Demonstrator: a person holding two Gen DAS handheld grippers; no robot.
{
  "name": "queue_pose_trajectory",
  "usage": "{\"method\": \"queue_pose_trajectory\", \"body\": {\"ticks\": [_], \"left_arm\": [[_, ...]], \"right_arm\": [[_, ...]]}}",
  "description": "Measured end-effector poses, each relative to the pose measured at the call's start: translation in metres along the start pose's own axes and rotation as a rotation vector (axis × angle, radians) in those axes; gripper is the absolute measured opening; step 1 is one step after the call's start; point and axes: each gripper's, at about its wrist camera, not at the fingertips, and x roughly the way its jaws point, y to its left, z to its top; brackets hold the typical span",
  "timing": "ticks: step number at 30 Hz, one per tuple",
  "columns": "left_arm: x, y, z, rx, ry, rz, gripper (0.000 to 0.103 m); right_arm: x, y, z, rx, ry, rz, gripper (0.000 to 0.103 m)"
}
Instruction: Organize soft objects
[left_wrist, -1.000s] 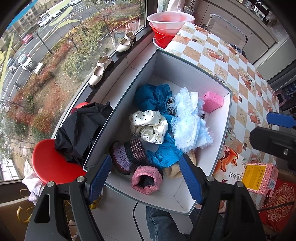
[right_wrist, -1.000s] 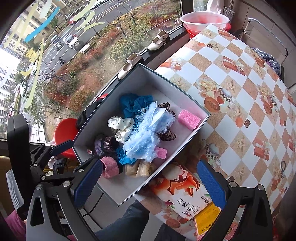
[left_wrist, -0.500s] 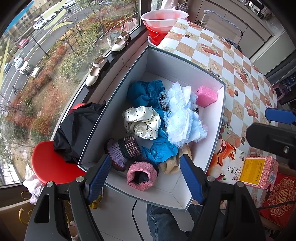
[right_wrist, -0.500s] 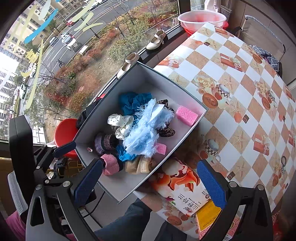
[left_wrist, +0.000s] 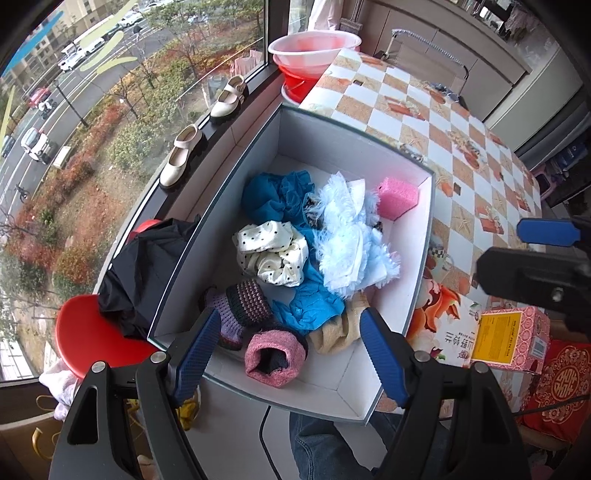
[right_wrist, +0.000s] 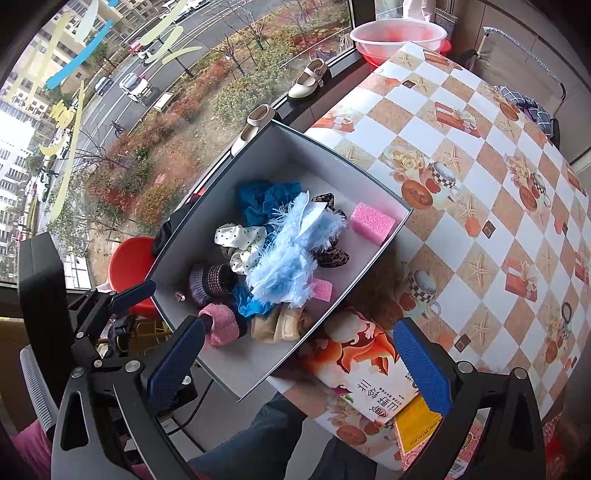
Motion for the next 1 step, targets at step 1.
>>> {"method": "queue_pose_trajectory", "body": {"ticks": [1], "left_arm": [[-0.0052,-0.0001,0.0017,0.001,-0.021,-0.021,0.082]], "right_arm": [[-0.0003,0.0002,-0.0007,0.004,-0.001,0.001,0.103]]}}
